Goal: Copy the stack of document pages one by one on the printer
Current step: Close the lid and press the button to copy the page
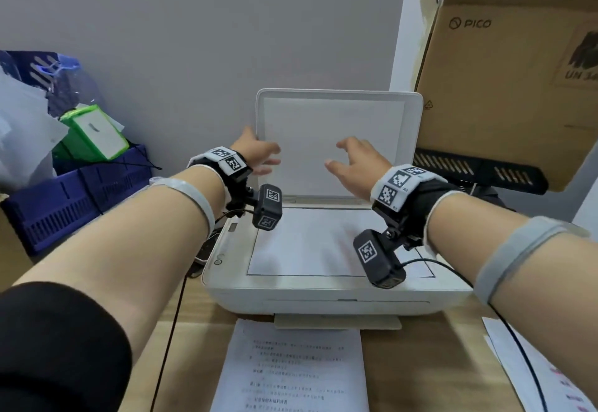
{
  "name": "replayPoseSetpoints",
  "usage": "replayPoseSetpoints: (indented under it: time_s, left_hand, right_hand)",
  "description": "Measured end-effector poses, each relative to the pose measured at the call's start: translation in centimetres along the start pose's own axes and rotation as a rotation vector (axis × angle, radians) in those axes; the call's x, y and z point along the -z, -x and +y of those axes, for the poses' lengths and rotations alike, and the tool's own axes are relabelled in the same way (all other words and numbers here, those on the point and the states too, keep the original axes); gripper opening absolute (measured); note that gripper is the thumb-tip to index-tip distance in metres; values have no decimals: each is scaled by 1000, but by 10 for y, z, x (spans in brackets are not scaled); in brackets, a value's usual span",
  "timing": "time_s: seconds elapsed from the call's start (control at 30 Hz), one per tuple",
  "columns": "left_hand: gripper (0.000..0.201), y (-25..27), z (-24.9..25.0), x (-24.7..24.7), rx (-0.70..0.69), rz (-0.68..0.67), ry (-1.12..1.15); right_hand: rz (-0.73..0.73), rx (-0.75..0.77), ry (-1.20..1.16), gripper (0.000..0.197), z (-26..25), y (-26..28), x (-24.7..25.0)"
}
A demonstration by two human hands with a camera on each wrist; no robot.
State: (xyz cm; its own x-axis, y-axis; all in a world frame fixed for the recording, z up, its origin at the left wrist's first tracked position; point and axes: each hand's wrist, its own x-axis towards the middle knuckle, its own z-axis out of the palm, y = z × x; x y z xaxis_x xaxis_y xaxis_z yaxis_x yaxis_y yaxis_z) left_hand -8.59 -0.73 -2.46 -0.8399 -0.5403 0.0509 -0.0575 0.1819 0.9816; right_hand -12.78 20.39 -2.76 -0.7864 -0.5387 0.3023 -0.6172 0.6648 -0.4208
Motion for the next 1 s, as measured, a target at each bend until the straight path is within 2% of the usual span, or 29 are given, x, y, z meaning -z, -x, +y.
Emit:
replayPoseSetpoints:
  time_s: [0.17,0.33,0.43,0.5,0.6,0.67,0.77,0.87,1.0]
  left_hand:
    - [77,-11,-2,12,-27,50,40]
    - [38,0,-9,27,-98,58,47]
    - [19,19,-16,35,-123,12,31]
    - [21,34,-23,39,-116,-43,37]
    - [25,55,-41,48,-92,-105,-18]
    - [24,67,-54,54,-68,-137,-154]
    - [23,78,-73,61,-7,-95,-348]
    - [30,86,-92,75,87,-51,-429]
    - [56,103,-106,85,228,-72,-301]
  right_hand:
    - [75,28,58,70,-4,-14,7]
    - [333,203,264,80,-9,-9,11]
    - [364,229,377,76,-16,-3,10]
    - [316,203,388,67,-21,5,8]
    - [142,196,360,49,-24,23,1]
    - [20,217,326,40,-22,39,-7]
    - [-51,241,301,29,-15,64,-24]
    - [-128,213,276,36,-4,82,-41]
    - [-271,160,265,56,14,93,-61]
